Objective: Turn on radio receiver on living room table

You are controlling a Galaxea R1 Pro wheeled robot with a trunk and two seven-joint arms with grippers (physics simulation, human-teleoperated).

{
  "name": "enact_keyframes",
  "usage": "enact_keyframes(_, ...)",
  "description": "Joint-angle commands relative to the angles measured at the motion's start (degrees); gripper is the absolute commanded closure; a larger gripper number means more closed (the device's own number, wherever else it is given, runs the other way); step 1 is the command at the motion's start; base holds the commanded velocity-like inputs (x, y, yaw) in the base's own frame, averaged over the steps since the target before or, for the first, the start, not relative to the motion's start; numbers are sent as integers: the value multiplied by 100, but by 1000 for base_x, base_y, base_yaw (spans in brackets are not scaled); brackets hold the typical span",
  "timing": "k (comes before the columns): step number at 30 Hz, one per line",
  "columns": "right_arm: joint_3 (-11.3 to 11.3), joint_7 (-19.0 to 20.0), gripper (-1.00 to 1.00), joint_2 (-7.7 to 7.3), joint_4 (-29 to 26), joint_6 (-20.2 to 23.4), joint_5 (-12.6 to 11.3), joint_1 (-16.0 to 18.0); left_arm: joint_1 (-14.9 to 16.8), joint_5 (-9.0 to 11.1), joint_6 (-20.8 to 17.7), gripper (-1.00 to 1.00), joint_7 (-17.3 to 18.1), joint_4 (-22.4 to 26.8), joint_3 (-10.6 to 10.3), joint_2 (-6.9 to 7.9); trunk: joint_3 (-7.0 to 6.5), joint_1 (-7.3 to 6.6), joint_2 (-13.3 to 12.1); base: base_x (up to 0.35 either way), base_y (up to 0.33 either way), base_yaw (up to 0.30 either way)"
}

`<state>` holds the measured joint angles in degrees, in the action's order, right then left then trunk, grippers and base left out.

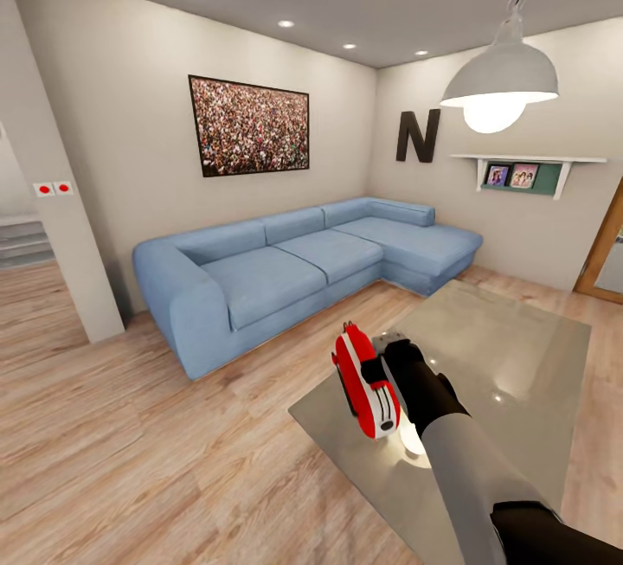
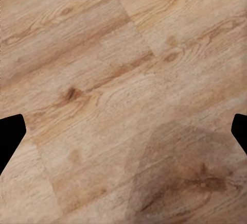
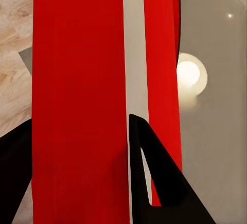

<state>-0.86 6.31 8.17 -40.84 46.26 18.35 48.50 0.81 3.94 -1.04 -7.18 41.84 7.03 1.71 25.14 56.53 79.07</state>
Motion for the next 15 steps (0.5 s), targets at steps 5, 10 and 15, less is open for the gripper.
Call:
enact_keyframes(5,32,-252,100,0,-3,-366,311,1,0,-6,6,-100,-25,0,-28,-4,0,0,0,0,0,0)
enact_keyframes(10,203,-1266,100,14,9,-1426,1163,1,-1,-7,7,-100,-25,0,-34,3,0,0,0,0,0,0)
enact_keyframes(15,304,-2339,100,50,33,-2244,1481,1,-1,-7,13,-100,-28,0,-35,4,0,0,0,0,0,0)
